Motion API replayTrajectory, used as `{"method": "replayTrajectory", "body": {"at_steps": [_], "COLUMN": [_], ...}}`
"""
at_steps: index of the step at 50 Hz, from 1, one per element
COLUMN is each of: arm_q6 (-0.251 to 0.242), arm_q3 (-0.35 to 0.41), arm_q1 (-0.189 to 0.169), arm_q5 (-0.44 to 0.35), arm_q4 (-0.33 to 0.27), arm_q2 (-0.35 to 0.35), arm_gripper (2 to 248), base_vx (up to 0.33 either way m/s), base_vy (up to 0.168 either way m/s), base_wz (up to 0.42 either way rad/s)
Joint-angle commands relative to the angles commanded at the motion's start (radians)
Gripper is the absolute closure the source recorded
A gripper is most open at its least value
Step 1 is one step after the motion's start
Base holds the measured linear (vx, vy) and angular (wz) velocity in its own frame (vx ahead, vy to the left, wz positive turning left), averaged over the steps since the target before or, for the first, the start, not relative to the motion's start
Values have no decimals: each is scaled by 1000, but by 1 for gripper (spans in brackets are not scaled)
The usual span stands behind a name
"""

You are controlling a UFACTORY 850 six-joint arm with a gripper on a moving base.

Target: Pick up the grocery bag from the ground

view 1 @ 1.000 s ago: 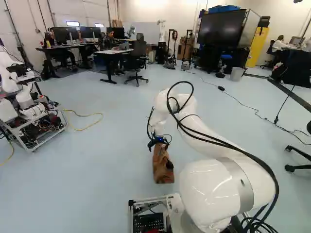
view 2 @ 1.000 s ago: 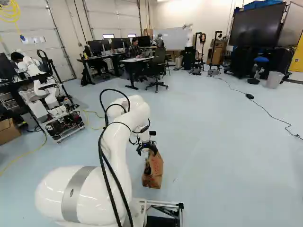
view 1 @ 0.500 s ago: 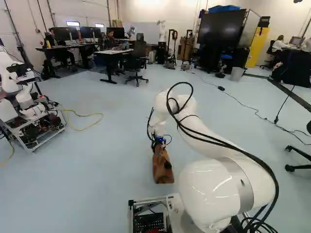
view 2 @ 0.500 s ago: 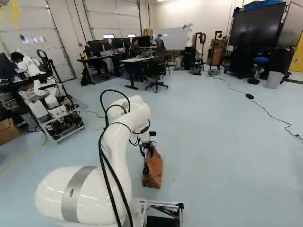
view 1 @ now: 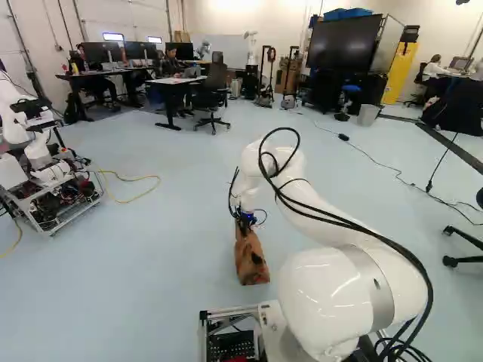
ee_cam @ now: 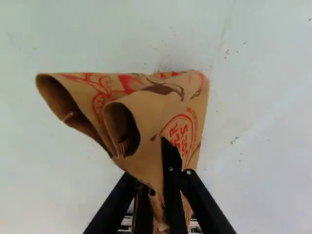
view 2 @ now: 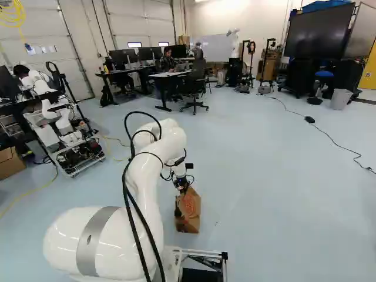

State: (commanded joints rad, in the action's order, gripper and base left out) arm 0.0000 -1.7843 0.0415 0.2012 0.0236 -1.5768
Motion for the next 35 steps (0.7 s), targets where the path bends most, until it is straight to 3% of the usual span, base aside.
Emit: {"method": "replayTrajectory", "body": {"at_steps": [14,35], "arm_q6": [0,0], "arm_q3": [78,292], "arm_q1": [0,5], "arm_q5": [0,-35], "arm_q4": [0,0], "arm_q2": [76,251], "arm_gripper": [225,225], "base_vx": [0,0], "base_vy": [0,0], "base_wz": [0,0]}}
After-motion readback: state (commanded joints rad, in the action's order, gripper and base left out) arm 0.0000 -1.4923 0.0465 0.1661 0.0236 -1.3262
